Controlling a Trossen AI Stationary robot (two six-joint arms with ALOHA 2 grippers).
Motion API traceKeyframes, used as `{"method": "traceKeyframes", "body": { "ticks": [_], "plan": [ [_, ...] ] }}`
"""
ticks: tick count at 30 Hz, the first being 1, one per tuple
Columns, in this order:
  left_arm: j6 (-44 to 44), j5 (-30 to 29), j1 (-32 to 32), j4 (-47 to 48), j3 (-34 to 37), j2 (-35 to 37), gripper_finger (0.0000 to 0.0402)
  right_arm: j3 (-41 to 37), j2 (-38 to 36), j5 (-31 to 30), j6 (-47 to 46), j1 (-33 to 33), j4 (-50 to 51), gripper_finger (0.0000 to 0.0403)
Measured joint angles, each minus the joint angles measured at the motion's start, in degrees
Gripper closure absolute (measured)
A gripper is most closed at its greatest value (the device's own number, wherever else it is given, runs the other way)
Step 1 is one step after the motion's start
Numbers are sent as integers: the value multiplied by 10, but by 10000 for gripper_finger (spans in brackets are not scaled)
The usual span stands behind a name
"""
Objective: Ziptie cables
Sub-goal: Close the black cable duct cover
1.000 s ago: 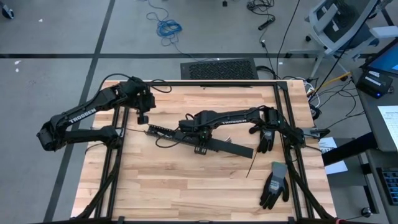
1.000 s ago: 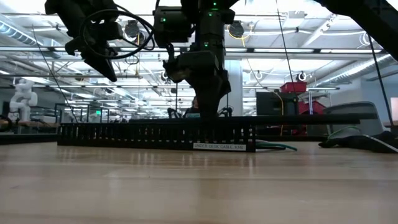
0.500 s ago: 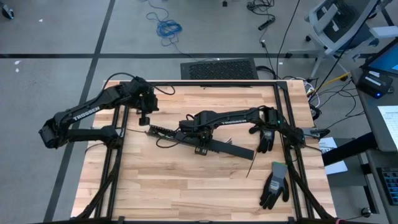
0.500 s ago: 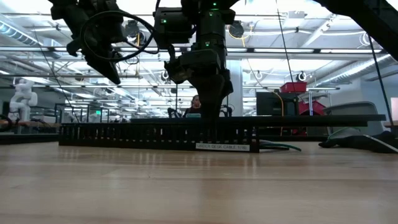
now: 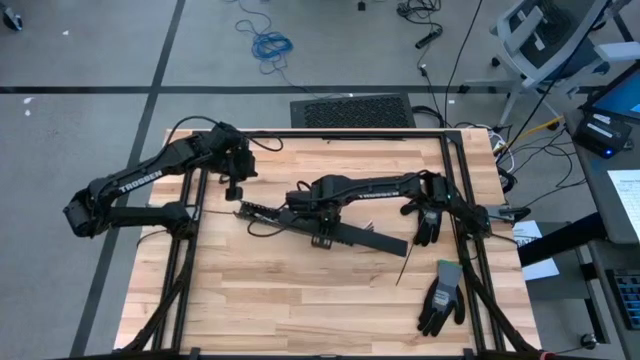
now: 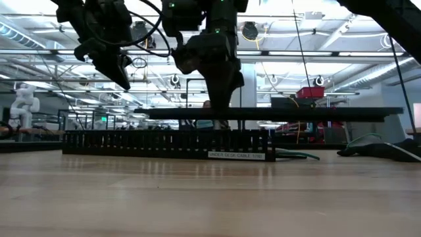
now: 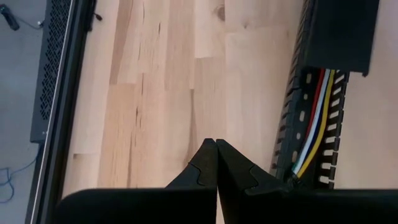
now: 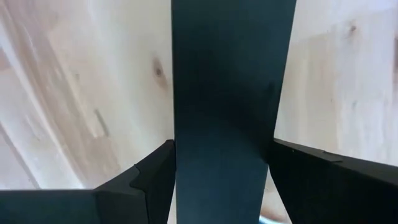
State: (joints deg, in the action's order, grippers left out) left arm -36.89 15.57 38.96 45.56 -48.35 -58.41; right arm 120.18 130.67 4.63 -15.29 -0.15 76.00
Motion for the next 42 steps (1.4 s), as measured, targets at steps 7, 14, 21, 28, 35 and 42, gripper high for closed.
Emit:
{"method": "traceKeyframes", "body": {
  "ticks": [7,14,21,28,35,42],
  "plan": [
    [0,0,0,-1,0,0,401,0,0,-2,-11,22,3,197],
    [0,0,0,-1,0,0,401,-15,0,-34,-38,26,10,197],
    [0,0,0,-1,0,0,401,-44,0,-30,-25,30,9,197],
    [0,0,0,-1,0,0,401,-57,0,-30,-23,28,5,197],
    [0,0,0,-1,0,0,401,-42,0,-31,-20,29,12,197],
    [0,0,0,-1,0,0,401,-34,-1,-32,-18,29,41,197]
  ]
}}
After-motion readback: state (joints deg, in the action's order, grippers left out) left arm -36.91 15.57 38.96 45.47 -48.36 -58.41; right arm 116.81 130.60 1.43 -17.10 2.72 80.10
